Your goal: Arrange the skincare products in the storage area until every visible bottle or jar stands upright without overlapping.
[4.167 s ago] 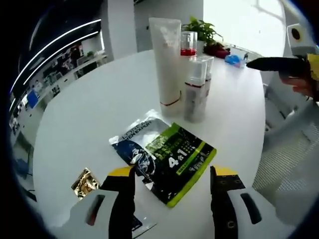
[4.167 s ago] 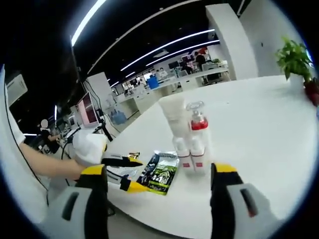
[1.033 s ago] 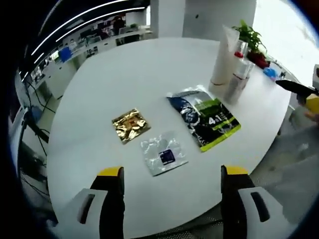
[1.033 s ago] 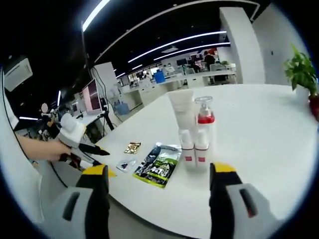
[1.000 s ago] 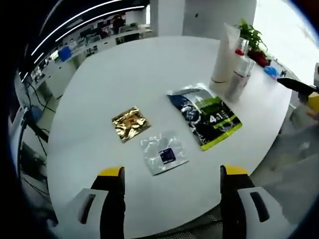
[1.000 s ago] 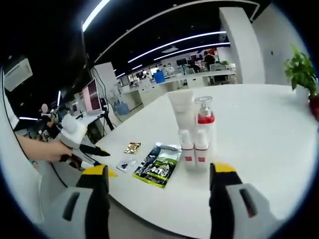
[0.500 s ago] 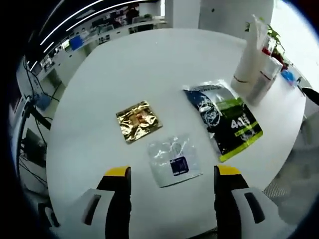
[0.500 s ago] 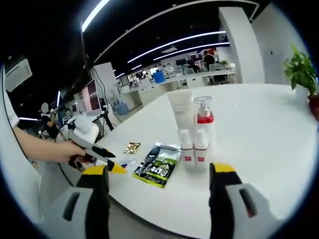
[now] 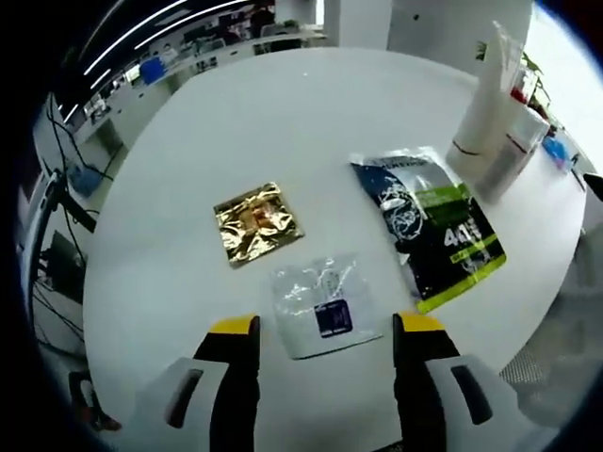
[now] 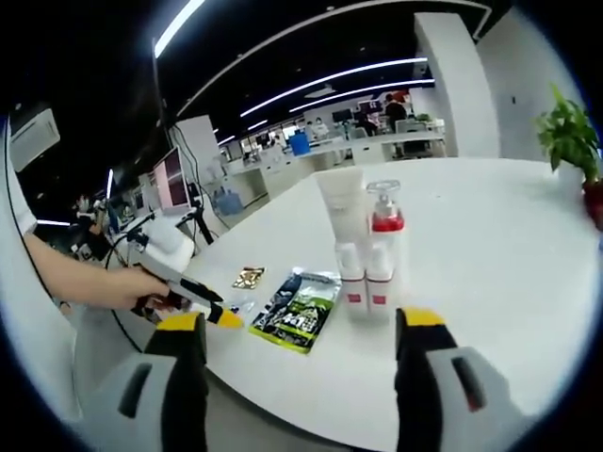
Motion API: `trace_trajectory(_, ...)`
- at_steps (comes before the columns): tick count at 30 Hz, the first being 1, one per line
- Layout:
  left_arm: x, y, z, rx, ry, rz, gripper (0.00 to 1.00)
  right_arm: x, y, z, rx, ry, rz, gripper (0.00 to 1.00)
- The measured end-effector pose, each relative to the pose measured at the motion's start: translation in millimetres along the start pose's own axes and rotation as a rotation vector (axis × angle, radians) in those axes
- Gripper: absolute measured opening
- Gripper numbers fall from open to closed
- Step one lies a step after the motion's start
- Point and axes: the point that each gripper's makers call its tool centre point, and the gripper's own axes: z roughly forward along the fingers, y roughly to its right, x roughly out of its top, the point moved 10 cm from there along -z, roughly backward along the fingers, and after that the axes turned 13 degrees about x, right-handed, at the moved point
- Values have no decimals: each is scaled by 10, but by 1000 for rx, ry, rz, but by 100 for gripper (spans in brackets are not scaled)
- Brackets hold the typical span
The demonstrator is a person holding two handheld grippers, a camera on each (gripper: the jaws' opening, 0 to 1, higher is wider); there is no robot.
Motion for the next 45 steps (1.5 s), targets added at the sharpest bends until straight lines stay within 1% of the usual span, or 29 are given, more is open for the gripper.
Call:
trace_trajectory(2, 3, -6, -1, -1, 8, -1, 49, 0, 0, 1, 0, -1, 1, 83)
trace_trajectory(3, 7, -13, -5, -5, 18, 3, 45, -1, 1, 1, -1, -2, 1, 83)
trace_trajectory(4, 12, -21, -10, -10, 25, 7, 37, -1, 1, 1, -1, -2, 1, 83)
trace_trajectory(11, 5, -63, 28, -33, 40, 31, 36, 0, 3, 3, -2, -3, 3, 83)
trace_trajectory(13, -1, -83, 20, -54, 44, 23, 36, -1, 3, 5, -2, -5, 2, 83)
trace_trajectory(15, -1, -105, -19, -66, 68, 19, 36, 0, 2, 5, -1, -4, 2, 83)
trace_trajectory(17, 5, -131, -83, -74, 92, 42, 36, -2, 3, 6, -1, -7, 2, 83)
trace_trajectory(19, 47, -176, -80, -100, 137, 64, 36, -3, -1, 11, 2, -11, 0, 83)
trace_trajectory(21, 79, -197, -167, -107, 171, 106, 36, -6, -9, 20, 8, -19, -3, 83)
trace_trajectory(23, 123, -197, -254, -127, 213, 139, 36, -6, -20, 30, 15, -26, -7, 83)
trace_trajectory(24, 150, -197, -308, -134, 233, 170, 36, -6, -27, 34, 19, -31, -10, 83)
trace_trajectory(27, 205, -178, -409, -162, 276, 226, 36, -2, -45, 44, 34, -37, -3, 83)
trace_trajectory(29, 246, -156, -484, -189, 304, 282, 36, 8, -60, 55, 52, -35, 14, 83)
trace_trajectory(33, 314, -97, -612, -247, 350, 388, 36, 47, -91, 74, 77, -25, 29, 81)
trace_trajectory(36, 348, -50, -695, -285, 369, 461, 36, 77, -109, 104, 95, -19, 30, 78)
trace_trajectory(39, 391, -3, -785, -327, 389, 494, 36, 100, -113, 157, 116, -1, 53, 76)
trace_trajectory(42, 453, 43, -887, -365, 411, 536, 36, 133, -140, 221, 153, 8, 72, 71)
trace_trajectory(44, 494, 73, -942, -389, 428, 593, 36, 157, -157, 263, 190, -6, 81, 64)
trace_trajectory(45, 502, 78, -954, -391, 431, 599, 36, 172, -160, 281, 200, -8, 81, 61)
